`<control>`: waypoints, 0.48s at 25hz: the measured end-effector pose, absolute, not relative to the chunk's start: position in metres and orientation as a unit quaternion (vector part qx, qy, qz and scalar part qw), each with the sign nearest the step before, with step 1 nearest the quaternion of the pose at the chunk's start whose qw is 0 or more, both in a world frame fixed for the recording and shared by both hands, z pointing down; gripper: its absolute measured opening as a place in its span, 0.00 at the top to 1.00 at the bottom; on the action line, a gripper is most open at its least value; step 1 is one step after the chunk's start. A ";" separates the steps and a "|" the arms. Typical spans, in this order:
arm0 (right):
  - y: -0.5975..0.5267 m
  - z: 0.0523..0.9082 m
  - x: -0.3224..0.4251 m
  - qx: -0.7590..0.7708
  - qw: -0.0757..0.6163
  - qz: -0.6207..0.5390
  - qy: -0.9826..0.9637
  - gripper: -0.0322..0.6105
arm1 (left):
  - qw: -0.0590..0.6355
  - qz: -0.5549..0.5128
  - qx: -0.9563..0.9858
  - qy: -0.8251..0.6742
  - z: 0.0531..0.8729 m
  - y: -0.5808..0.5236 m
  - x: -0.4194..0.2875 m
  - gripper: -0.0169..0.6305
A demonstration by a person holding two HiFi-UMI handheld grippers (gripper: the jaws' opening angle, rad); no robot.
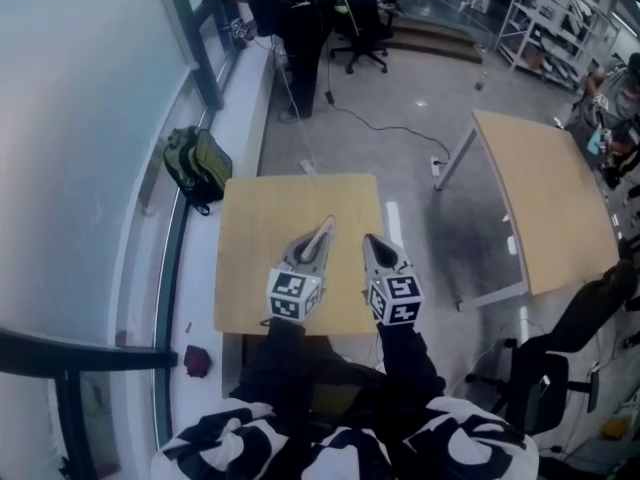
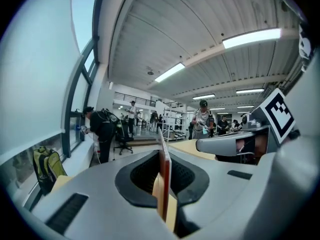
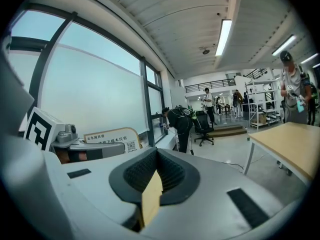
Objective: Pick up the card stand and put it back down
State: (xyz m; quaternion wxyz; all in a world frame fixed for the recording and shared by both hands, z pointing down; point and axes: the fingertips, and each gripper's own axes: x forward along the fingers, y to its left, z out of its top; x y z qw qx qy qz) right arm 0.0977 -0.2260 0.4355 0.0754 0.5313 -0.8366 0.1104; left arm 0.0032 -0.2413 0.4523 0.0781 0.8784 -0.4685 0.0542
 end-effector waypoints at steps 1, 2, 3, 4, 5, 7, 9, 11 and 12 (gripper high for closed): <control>-0.223 0.433 0.098 0.531 0.074 0.107 -0.837 0.91 | 0.067 0.046 0.877 -0.474 0.444 -0.237 0.002 0.94; -0.220 0.429 0.097 0.531 0.073 0.101 -0.838 0.91 | 0.057 0.037 0.874 -0.481 0.436 -0.234 0.001 0.94; -0.219 0.426 0.096 0.531 0.073 0.095 -0.839 0.91 | 0.049 0.030 0.871 -0.487 0.430 -0.232 -0.001 0.94; -0.217 0.423 0.094 0.530 0.073 0.088 -0.840 0.91 | 0.041 0.024 0.869 -0.493 0.426 -0.230 -0.002 0.94; -0.216 0.420 0.092 0.529 0.075 0.082 -0.841 0.91 | 0.034 0.019 0.866 -0.498 0.421 -0.227 -0.003 0.94; -0.211 0.417 0.089 0.530 0.082 0.073 -0.841 0.91 | 0.019 0.009 0.863 -0.504 0.410 -0.222 -0.002 0.94; -0.204 0.414 0.088 0.533 0.082 0.064 -0.840 0.91 | 0.008 0.006 0.863 -0.505 0.404 -0.215 0.000 0.94; -0.198 0.411 0.088 0.534 0.076 0.055 -0.840 0.91 | 0.005 0.006 0.863 -0.505 0.403 -0.211 0.001 0.94; -0.196 0.410 0.087 0.533 0.073 0.052 -0.841 0.91 | 0.006 0.006 0.864 -0.504 0.403 -0.209 0.000 0.94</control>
